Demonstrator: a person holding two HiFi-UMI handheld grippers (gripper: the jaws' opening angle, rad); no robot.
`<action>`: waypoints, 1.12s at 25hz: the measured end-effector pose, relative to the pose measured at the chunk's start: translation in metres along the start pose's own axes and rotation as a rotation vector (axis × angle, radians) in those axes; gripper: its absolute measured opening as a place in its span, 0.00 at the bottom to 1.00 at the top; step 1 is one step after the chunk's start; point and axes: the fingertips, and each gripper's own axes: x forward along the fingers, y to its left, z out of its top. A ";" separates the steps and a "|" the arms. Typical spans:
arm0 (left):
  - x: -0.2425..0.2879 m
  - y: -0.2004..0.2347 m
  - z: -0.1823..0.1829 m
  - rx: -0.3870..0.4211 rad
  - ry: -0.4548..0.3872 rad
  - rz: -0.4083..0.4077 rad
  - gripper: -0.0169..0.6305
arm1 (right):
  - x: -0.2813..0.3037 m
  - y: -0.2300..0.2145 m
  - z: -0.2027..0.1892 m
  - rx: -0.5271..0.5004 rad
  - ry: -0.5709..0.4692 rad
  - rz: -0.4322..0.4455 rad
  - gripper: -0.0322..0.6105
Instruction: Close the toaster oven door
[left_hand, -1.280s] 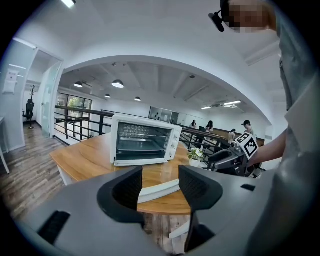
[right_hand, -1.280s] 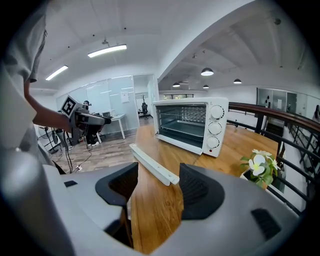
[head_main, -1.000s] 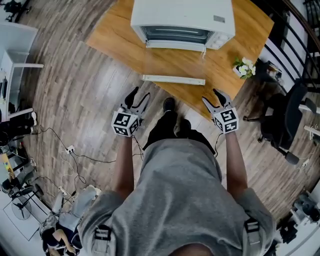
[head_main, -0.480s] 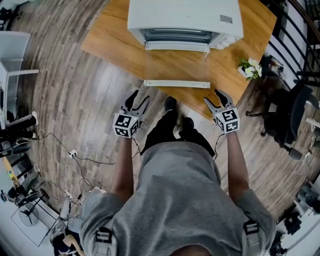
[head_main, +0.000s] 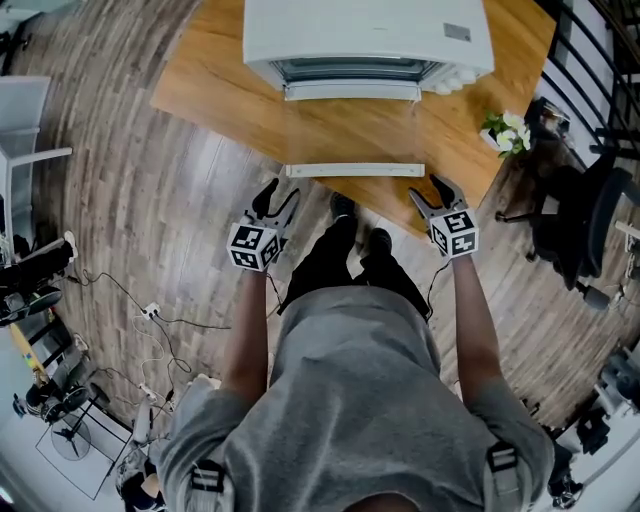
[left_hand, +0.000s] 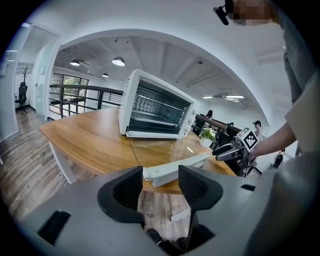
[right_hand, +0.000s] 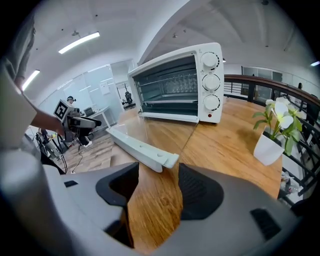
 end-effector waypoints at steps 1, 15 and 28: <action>0.003 0.002 -0.004 -0.002 0.010 0.000 0.40 | 0.002 0.000 -0.002 0.001 0.005 -0.002 0.45; 0.040 0.022 -0.039 -0.010 0.121 -0.004 0.38 | 0.027 -0.008 -0.011 0.050 0.039 -0.037 0.40; 0.064 0.017 -0.039 0.002 0.142 -0.049 0.34 | 0.046 -0.008 -0.006 0.079 0.043 -0.054 0.36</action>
